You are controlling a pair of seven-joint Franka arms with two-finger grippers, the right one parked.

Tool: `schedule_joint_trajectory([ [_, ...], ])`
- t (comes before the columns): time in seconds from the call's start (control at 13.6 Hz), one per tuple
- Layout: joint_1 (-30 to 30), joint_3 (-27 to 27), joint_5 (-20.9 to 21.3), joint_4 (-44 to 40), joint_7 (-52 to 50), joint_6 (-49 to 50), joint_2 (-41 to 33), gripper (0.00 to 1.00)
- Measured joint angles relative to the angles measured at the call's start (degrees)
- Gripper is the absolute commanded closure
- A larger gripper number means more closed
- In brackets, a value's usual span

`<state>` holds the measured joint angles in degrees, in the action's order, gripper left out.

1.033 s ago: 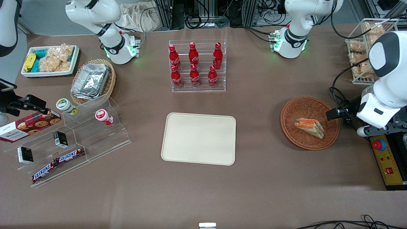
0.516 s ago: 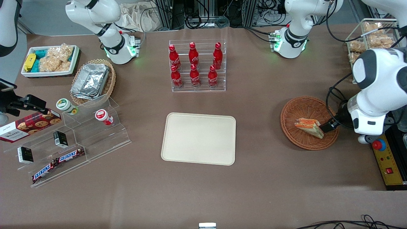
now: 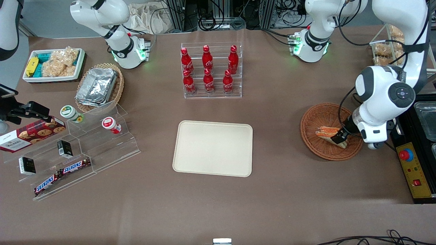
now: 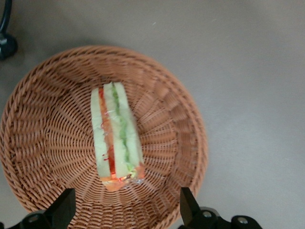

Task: Place sandwich from basket to tray
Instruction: 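Close the left gripper on the wrapped sandwich's edge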

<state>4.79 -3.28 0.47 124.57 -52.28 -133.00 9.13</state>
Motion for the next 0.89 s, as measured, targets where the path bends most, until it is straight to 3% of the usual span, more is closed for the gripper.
schedule_joint_trajectory([
  [0.89,-1.8,-0.2,0.0,1.0,-7.6,-1.3,4.1,0.02],
])
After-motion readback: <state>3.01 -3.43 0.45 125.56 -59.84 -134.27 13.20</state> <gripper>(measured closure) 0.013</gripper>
